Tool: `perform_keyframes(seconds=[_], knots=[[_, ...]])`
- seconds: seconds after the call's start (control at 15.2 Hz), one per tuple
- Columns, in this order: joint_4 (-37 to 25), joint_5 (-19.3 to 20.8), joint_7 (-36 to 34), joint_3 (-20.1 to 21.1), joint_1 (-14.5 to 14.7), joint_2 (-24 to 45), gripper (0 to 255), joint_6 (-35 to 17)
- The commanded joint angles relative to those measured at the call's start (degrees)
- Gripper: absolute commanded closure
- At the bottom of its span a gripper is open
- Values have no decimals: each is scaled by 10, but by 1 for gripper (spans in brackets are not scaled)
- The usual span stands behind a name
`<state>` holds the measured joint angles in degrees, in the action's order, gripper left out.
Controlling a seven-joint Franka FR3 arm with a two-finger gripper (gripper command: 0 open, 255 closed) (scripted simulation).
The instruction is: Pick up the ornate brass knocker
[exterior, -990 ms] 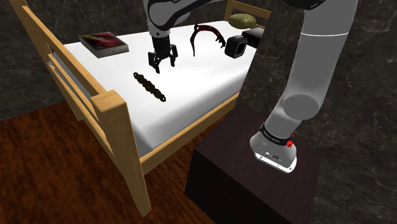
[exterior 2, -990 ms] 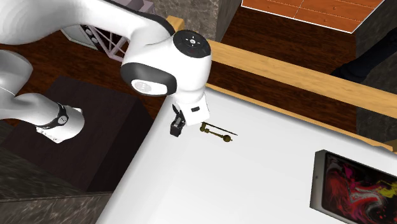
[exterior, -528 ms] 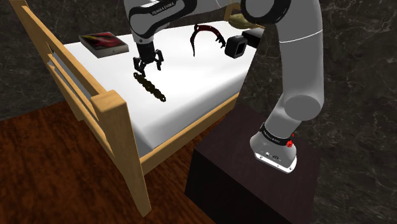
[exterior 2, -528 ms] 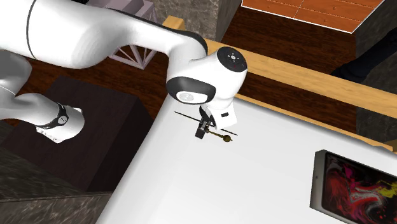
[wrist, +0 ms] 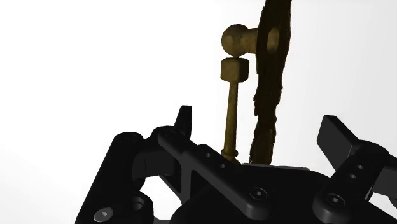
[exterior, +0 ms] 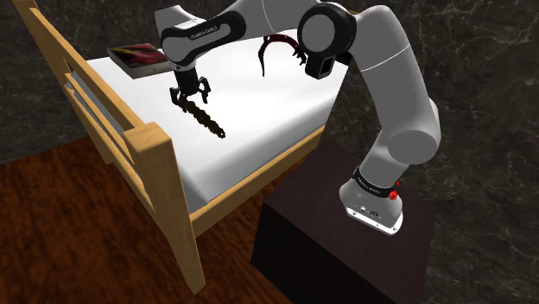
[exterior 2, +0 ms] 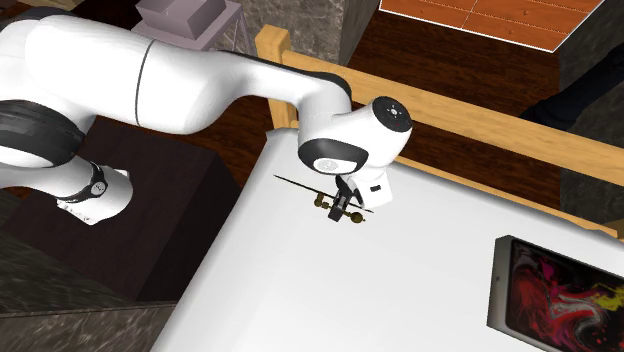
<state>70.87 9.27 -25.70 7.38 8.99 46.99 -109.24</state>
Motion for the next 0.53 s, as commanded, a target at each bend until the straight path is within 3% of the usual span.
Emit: perform_keyframes(seconds=[0.0, 0.26, 0.33, 0.46], knots=[[0, 1, -1, -1, 0, 9, 0, -10], [3, 2, -2, -2, 0, 19, 0, -23], [3, 2, -2, -2, 0, 20, 255, -23], [2, 2, -2, -2, 1, 21, 255, -23]])
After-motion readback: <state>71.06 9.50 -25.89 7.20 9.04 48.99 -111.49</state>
